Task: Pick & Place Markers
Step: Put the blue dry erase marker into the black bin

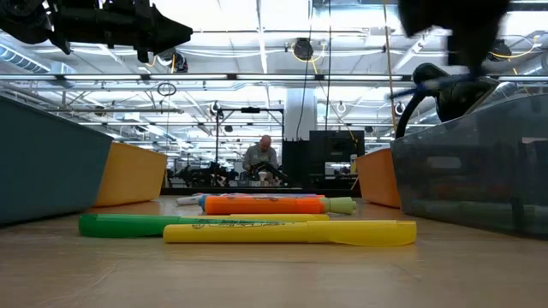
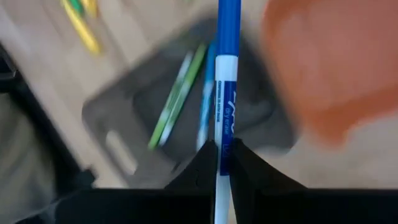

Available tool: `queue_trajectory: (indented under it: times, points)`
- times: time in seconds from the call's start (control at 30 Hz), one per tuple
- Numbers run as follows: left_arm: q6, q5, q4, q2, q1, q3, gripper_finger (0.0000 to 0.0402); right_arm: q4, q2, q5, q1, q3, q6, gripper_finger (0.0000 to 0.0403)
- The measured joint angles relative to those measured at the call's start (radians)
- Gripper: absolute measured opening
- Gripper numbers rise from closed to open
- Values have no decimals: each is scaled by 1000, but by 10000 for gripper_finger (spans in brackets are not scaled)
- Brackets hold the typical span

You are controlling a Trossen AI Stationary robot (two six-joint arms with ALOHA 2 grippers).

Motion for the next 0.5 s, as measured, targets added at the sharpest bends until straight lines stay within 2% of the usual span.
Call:
queue_trajectory:
  times: [0.17,0.33,0.5]
  points:
    - [-2,0,0,0,0,0,127,129,-90,-83,106,-197,255,7]
    - [-3,0,4,0,0,0,127,394,-120,-118,127,-323,346,8]
    - [-2,0,18,0,0,0,127,479,-119,-217,124,-397,425,18]
